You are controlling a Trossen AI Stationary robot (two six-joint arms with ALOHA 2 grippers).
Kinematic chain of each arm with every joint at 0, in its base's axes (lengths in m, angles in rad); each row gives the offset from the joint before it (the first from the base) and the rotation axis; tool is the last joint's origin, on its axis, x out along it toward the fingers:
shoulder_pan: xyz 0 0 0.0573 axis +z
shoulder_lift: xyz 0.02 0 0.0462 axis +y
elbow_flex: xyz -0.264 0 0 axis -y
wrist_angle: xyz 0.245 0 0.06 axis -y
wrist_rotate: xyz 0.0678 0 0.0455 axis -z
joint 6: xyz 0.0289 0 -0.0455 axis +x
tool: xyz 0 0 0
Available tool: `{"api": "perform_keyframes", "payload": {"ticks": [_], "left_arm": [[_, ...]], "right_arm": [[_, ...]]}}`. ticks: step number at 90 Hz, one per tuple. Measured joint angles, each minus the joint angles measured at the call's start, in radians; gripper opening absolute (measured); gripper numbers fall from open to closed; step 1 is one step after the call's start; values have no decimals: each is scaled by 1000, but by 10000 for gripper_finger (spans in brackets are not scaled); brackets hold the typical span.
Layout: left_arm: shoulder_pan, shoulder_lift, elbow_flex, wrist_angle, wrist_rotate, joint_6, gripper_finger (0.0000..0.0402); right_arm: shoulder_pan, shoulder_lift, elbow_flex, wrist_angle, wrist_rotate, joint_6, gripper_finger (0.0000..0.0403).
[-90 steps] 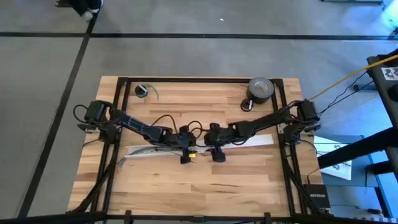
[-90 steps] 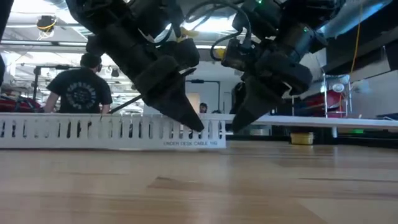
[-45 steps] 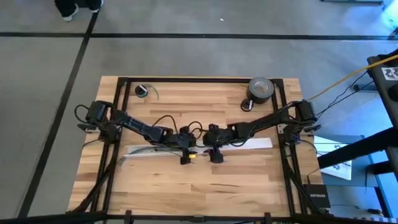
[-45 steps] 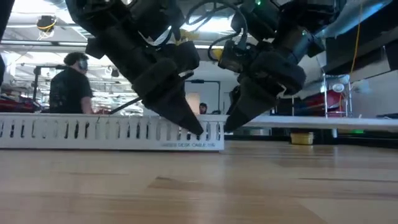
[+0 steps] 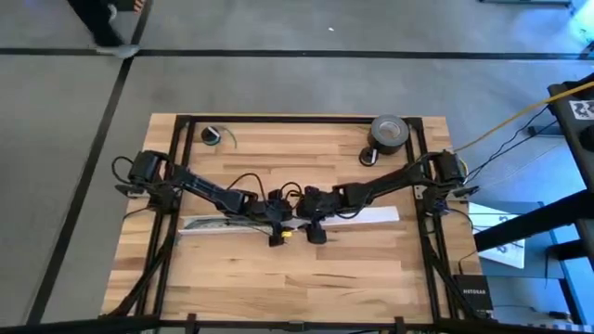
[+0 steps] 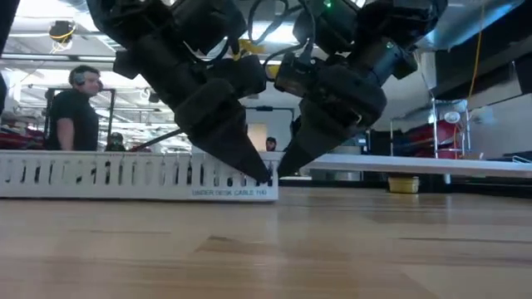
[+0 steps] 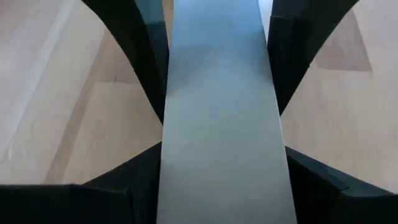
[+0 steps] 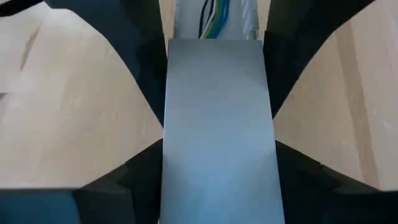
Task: Ziptie cables
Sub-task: Close the white cable duct
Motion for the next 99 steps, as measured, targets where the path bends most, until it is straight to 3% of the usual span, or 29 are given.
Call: {"api": "perform_keyframes", "payload": {"ticks": [22,41,74,99], "left_arm": [[1,0,1,-6,-7,0,240],[1,0,1,-13,-6,-2,240],[3,0,2,-8,-2,-33,242],[6,-5,3,-21,-2,-3,293]], "right_arm": [[0,-2,6,-19,-6,0,300],[0,-4,60,-148,-9,-10,353],[0,-48,94,-277,14,-37,351],[0,-53,94,-281,48,-60,351]]}}
